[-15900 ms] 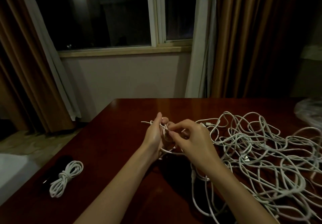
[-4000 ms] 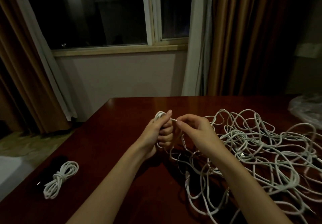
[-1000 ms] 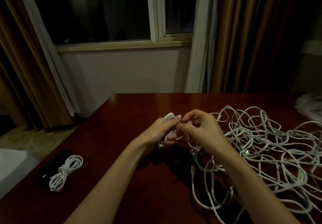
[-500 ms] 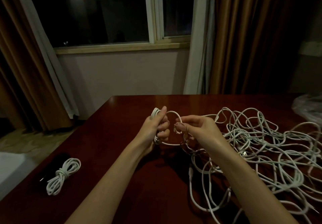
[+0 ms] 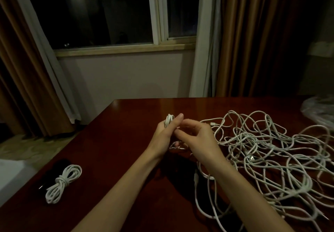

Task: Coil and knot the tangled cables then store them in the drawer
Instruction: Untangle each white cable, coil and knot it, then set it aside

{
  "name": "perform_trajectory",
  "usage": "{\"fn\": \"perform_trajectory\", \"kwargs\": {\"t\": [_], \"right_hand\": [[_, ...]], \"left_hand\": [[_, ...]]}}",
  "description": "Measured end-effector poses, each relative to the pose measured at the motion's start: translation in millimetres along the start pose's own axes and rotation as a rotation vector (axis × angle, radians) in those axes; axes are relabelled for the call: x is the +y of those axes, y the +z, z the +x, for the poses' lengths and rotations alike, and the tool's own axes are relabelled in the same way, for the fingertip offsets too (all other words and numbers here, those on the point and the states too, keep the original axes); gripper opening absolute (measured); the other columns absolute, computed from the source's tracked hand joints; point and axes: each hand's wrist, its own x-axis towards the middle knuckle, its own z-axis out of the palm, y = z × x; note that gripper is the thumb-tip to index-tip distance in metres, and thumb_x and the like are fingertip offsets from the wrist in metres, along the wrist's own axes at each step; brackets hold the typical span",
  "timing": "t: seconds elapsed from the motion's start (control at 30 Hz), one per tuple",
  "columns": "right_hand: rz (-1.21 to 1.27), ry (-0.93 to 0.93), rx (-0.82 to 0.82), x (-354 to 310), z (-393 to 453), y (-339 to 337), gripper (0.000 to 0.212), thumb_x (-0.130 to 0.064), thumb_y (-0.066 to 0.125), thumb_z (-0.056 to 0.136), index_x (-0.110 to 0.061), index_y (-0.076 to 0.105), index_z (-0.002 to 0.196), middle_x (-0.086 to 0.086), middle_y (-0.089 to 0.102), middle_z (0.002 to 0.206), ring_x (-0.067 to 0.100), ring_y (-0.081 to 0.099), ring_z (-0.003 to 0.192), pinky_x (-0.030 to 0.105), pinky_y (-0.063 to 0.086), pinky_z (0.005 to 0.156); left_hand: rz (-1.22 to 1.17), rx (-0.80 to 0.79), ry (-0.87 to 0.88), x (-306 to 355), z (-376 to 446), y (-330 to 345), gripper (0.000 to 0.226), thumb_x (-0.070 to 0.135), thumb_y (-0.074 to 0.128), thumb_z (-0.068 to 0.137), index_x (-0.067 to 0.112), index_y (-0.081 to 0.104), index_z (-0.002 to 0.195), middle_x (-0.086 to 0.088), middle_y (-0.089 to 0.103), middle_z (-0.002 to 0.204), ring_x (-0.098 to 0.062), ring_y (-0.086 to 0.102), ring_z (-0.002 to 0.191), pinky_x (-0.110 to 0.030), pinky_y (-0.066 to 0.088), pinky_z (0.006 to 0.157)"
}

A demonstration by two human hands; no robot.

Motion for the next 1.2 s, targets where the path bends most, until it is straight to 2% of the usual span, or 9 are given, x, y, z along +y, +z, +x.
{"fn": "perform_trajectory", "kwargs": {"t": [0.17,0.27,0.4,0.5,0.6,0.73,0.9,1.07,1.2], "right_hand": [[-0.091,0.073,-0.035,3,2,4,0.030,-0.017,0.068,0.088,-0.019,0.057,0.116,-0.001,0.067,0.094,0.008,0.067,0.074,0.022,0.054,0.064],[-0.166,0.051,-0.058,2,1,-1,0.024,-0.028,0.071,0.086,-0.020,0.063,0.107,-0.003,0.069,0.097,0.009,0.070,0.076,0.021,0.053,0.061],[-0.430,-0.064,-0.067,2,-2,-1,0.026,-0.041,0.070,0.083,-0.022,0.070,0.102,-0.010,0.069,0.092,0.002,0.066,0.080,0.020,0.053,0.071],[-0.445,-0.076,-0.152,2,-3,2,0.023,-0.045,0.065,0.087,-0.023,0.074,0.092,-0.003,0.069,0.078,0.009,0.065,0.073,0.033,0.055,0.070],[-0.329,-0.057,-0.246,0,-3,3,0.025,-0.045,0.062,0.089,-0.024,0.077,0.088,0.003,0.072,0.081,0.022,0.067,0.080,0.044,0.053,0.078],[-0.454,-0.022,-0.252,3,-1,-1,0.022,-0.037,0.065,0.089,-0.019,0.076,0.083,0.002,0.069,0.073,0.014,0.062,0.066,0.035,0.051,0.068],[-0.665,0.044,-0.255,10,1,-4,0.026,-0.037,0.062,0.092,-0.022,0.066,0.072,-0.006,0.059,0.063,0.001,0.051,0.054,0.014,0.038,0.052],[-0.523,0.118,-0.249,5,4,-12,0.034,-0.036,0.064,0.090,-0.012,0.063,0.066,-0.009,0.050,0.050,0.000,0.044,0.045,0.012,0.034,0.048],[-0.423,0.121,-0.223,-2,5,-15,0.028,-0.025,0.062,0.092,-0.005,0.068,0.075,-0.006,0.050,0.053,0.003,0.044,0.048,0.016,0.035,0.051]], "left_hand": [[-0.005,0.100,-0.023,-2,3,-2,0.032,0.031,0.046,0.099,0.011,0.053,0.075,0.003,0.058,0.058,-0.012,0.056,0.052,-0.020,0.046,0.046],[-0.043,0.142,-0.045,-2,5,-7,0.039,0.035,0.042,0.100,0.012,0.050,0.069,0.005,0.054,0.051,-0.008,0.055,0.046,-0.019,0.045,0.045],[-0.164,0.126,-0.067,-1,6,-12,0.044,0.041,0.043,0.097,0.013,0.049,0.063,0.001,0.048,0.058,-0.009,0.047,0.050,-0.022,0.041,0.053],[-0.437,0.105,-0.121,2,7,-14,0.036,0.043,0.050,0.087,0.017,0.054,0.063,0.003,0.052,0.060,-0.009,0.051,0.055,-0.023,0.043,0.058],[-0.615,0.143,-0.161,3,10,-17,0.032,0.041,0.050,0.090,0.016,0.043,0.072,0.001,0.048,0.065,-0.010,0.051,0.059,-0.022,0.047,0.057],[-0.726,0.153,-0.194,3,12,-22,0.039,0.043,0.042,0.100,0.016,0.041,0.072,0.001,0.045,0.067,-0.010,0.050,0.057,-0.024,0.047,0.061],[-0.810,0.021,-0.256,6,8,-21,0.038,0.046,0.046,0.092,0.015,0.042,0.070,0.004,0.038,0.060,-0.006,0.041,0.049,-0.018,0.043,0.047],[-0.717,-0.088,-0.297,11,5,-23,0.044,0.048,0.042,0.095,0.015,0.042,0.065,0.006,0.030,0.049,-0.002,0.029,0.033,-0.011,0.027,0.031],[-0.481,-0.076,-0.272,12,4,-21,0.043,0.050,0.047,0.087,0.016,0.038,0.062,0.007,0.029,0.045,-0.002,0.028,0.032,-0.013,0.029,0.031]]}}
